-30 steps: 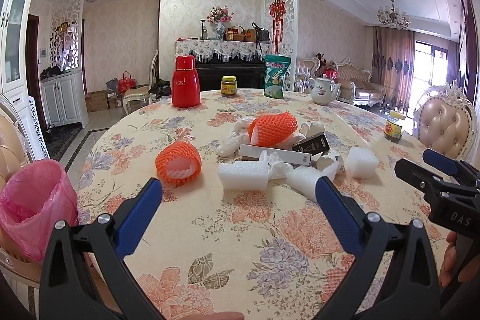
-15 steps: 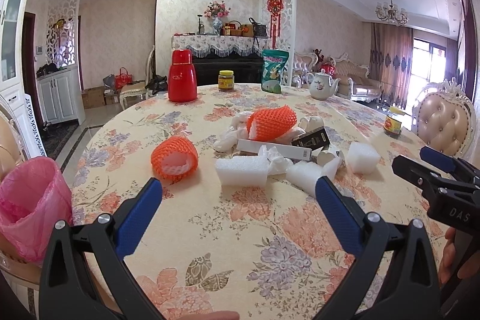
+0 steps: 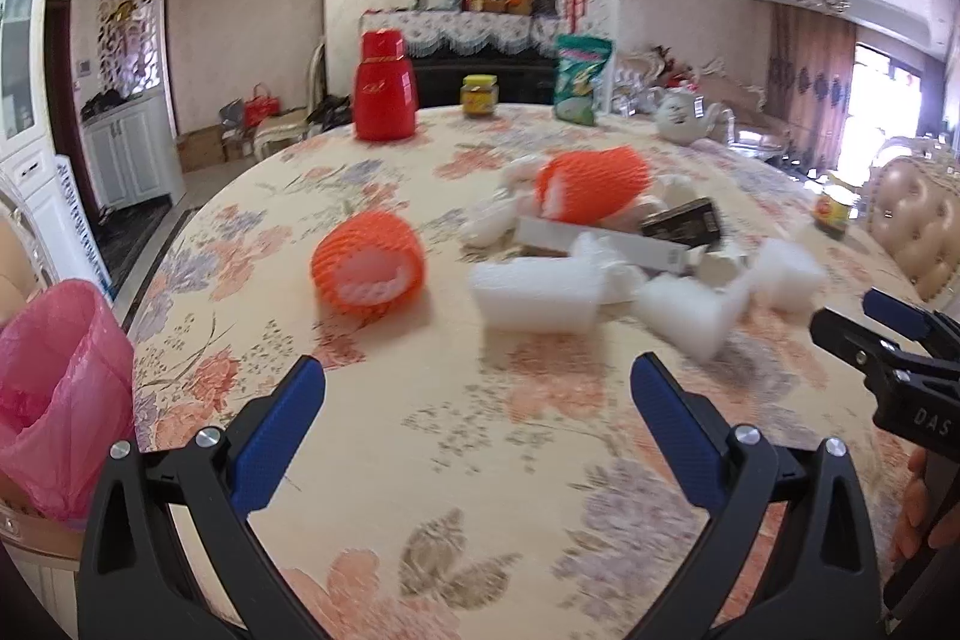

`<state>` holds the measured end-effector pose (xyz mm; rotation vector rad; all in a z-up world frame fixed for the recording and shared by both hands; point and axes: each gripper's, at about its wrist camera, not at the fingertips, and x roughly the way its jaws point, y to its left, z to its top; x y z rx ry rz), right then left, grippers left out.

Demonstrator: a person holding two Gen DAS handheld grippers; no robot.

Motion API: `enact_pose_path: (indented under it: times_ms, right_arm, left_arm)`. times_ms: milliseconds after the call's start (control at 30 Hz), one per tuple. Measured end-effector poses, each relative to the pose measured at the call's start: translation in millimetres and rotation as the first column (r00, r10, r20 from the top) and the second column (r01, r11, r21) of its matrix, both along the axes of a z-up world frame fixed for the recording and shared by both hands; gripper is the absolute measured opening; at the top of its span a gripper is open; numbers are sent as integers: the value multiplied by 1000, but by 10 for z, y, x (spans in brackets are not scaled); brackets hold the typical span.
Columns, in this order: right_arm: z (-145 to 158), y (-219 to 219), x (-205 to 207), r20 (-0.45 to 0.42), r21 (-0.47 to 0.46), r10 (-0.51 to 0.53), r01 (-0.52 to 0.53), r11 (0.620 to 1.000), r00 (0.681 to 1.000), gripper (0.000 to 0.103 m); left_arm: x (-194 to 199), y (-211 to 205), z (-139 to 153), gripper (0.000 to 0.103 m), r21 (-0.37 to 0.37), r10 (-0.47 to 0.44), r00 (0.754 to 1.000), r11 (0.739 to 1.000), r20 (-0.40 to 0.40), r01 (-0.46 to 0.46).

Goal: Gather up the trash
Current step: 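Grasp the orange foam net with the left tool while the right tool grasps a white foam block, then carry both held items to the pink bin and open both tools over it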

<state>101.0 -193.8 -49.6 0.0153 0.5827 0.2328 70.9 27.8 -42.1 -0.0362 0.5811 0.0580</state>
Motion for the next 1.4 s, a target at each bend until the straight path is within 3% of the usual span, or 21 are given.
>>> enact_pose_path:
  times_ms: [200,600,900,1000,1067,1233,1400]
  right_arm:
    - [-167,147,424,-92,-29,19,-22,999,996,85]
    - [-442,349,999,-217,-78,48,-66,995,975,85]
    - [-567,380,1121,-243,-95,66,-92,991,968,85]
    - [-582,372,1129,-240,-91,64,-88,992,969,82]
    - [-577,356,1122,-237,-83,63,-85,993,969,55]
    - [-500,342,1008,-198,-77,64,-80,994,978,55]
    - [-350,343,800,-146,-68,66,-76,995,987,54]
  left_arm:
    - [462,368,-131,99,-70,46,995,996,-88,-53]
    - [1608,930,-394,98,-87,167,959,978,-231,-191]
    - [1897,1020,-523,97,-73,201,946,971,-255,-226]
    - [1889,1013,-552,80,-102,165,953,975,-252,-196]
    - [1861,992,-541,69,-113,155,957,976,-244,-187]
    - [1705,932,-456,45,-130,139,969,977,-205,-168]
    - [1395,923,-389,37,-167,114,979,976,-171,-143]
